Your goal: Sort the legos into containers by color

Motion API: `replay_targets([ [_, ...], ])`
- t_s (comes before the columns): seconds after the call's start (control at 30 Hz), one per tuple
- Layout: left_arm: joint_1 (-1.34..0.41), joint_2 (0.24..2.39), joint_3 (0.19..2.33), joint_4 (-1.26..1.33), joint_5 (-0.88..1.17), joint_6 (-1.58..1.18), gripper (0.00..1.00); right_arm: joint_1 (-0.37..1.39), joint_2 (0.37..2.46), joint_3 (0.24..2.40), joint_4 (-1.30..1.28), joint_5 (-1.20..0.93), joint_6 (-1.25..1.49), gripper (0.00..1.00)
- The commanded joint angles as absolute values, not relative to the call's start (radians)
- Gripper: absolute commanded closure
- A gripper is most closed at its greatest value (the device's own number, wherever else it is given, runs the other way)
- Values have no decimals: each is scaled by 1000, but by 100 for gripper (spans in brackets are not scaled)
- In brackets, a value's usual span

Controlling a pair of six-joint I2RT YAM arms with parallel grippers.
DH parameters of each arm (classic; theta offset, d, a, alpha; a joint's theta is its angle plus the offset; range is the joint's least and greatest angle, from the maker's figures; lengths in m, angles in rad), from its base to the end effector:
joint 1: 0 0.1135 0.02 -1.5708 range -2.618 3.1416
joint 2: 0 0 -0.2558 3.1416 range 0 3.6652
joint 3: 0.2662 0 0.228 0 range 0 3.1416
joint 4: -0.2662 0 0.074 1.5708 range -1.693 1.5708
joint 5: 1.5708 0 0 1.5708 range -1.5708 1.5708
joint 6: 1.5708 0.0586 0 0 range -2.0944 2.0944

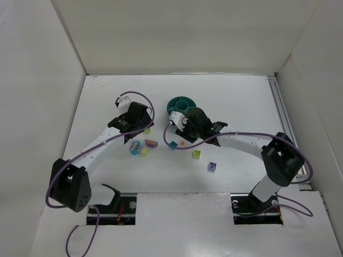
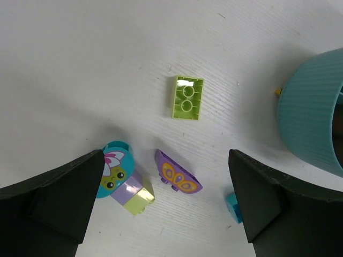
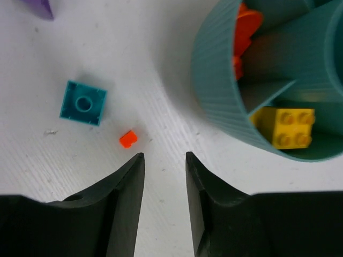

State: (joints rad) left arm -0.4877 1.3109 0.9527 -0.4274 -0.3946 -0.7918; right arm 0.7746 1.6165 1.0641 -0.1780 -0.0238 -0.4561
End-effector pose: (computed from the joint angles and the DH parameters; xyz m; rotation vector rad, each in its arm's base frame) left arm 0.2507 -0.1075 0.2492 -0.5324 2.2274 -0.1982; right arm 0.2486 0.2452 0.2162 -1.3425 1.8779 0.1907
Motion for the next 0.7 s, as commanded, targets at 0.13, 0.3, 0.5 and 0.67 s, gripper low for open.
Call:
replay_targets([
  [0.13, -460, 1285, 928, -391, -374, -765, 0, 798, 1695, 1022, -155, -106, -460, 49],
  [0.3, -460, 1276, 928, -391, -374, -765, 0, 798, 1753, 1040, -146, -97, -433, 44],
  [0.5, -460, 1276, 919, -391, -365, -765, 0, 807, 1787, 1040, -124, -35, -388, 43],
  [0.67, -460, 1267, 919, -391, -365, -775, 0, 807, 1796, 1040, -115, -26, -365, 46],
])
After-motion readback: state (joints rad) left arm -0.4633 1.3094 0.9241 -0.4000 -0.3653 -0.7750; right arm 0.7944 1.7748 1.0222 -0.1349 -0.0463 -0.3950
